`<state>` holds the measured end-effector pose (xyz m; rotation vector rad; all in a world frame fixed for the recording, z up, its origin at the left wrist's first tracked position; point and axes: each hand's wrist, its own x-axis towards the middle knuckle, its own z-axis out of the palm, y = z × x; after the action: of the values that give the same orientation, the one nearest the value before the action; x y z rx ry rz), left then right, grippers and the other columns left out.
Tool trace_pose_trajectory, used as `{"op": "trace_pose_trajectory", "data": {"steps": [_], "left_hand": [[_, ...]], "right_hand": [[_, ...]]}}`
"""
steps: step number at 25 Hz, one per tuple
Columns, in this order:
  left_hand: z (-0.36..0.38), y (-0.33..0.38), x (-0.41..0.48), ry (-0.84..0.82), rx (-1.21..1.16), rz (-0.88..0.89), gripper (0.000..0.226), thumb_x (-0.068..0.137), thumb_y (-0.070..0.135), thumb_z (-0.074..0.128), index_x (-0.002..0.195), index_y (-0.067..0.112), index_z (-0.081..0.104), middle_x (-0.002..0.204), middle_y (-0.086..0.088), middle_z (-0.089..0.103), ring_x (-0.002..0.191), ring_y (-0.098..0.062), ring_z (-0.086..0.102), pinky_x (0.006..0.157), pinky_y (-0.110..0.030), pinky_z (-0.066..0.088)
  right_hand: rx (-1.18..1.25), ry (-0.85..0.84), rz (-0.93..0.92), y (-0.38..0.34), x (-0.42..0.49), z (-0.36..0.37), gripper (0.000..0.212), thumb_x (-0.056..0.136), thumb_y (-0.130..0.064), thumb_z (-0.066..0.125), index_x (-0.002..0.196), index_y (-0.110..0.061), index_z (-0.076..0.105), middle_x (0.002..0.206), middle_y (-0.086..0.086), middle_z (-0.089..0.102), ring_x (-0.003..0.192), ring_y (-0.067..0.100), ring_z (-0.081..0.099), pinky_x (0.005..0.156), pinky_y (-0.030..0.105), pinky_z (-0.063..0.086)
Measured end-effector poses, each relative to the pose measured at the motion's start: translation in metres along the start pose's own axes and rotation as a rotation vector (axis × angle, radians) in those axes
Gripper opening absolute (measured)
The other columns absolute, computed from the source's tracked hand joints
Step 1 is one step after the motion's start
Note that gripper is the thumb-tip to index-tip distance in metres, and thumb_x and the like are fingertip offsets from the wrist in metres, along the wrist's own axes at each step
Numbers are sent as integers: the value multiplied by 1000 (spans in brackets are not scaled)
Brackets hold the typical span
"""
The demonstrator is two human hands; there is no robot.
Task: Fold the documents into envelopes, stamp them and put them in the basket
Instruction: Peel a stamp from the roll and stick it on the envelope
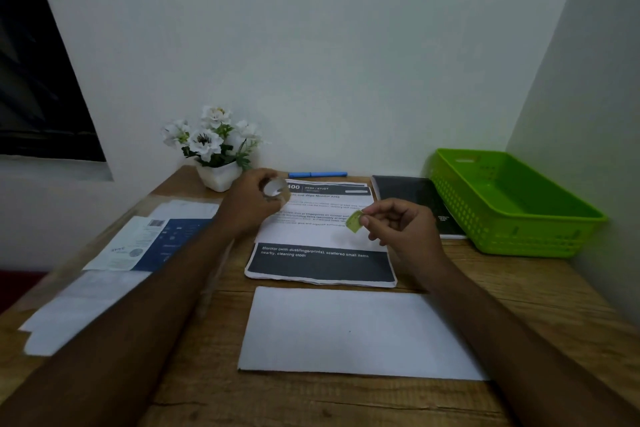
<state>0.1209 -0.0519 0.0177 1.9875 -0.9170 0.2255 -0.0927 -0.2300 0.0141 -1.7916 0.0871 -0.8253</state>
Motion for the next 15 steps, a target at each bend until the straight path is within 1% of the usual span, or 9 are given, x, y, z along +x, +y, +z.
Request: {"op": "trace_pose_trajectory", "data": {"steps": [3, 5, 7, 10, 15], "left_hand": [[-5, -11, 25, -16, 152, -38, 57, 74, 12, 72, 127, 7, 52, 124, -11, 57, 104, -19, 56, 84, -29, 47], [-9, -17, 39, -48, 171, -50, 59, 75, 10, 71, 130, 5, 49, 125, -14, 56, 107, -23, 56, 85, -32, 48], [-11, -23, 48, -100, 177, -73, 59, 76, 11, 71, 130, 5, 49, 123, -15, 57, 106, -25, 56, 85, -34, 48], [-10, -31, 52, -182, 308, -102, 58, 77, 15, 71, 130, 7, 49, 123, -14, 58, 108, -25, 56, 87, -35, 48], [-10, -41, 48, -161, 266, -151, 57, 78, 18, 71, 129, 6, 50, 126, -15, 57, 112, -27, 55, 92, -39, 47]], "right_hand": [[17, -11, 10, 2, 1, 0, 15, 80, -8, 76, 84, -22, 73, 78, 1, 76, 57, 10, 66, 49, 18, 50], [31, -13, 28, 4, 2, 0, 12, 80, -11, 75, 84, -21, 73, 79, 2, 76, 57, 10, 66, 49, 18, 50], [36, -16, 45, 6, 3, 0, 10, 80, -11, 75, 85, -19, 72, 79, 1, 76, 57, 10, 66, 49, 18, 50], [31, -19, 63, 7, 3, -2, 9, 81, -9, 74, 87, -16, 72, 79, 1, 76, 57, 9, 66, 49, 18, 50], [41, -46, 76, 8, 3, -2, 9, 80, -12, 74, 88, -13, 72, 81, 1, 76, 57, 10, 65, 50, 18, 50]]}}
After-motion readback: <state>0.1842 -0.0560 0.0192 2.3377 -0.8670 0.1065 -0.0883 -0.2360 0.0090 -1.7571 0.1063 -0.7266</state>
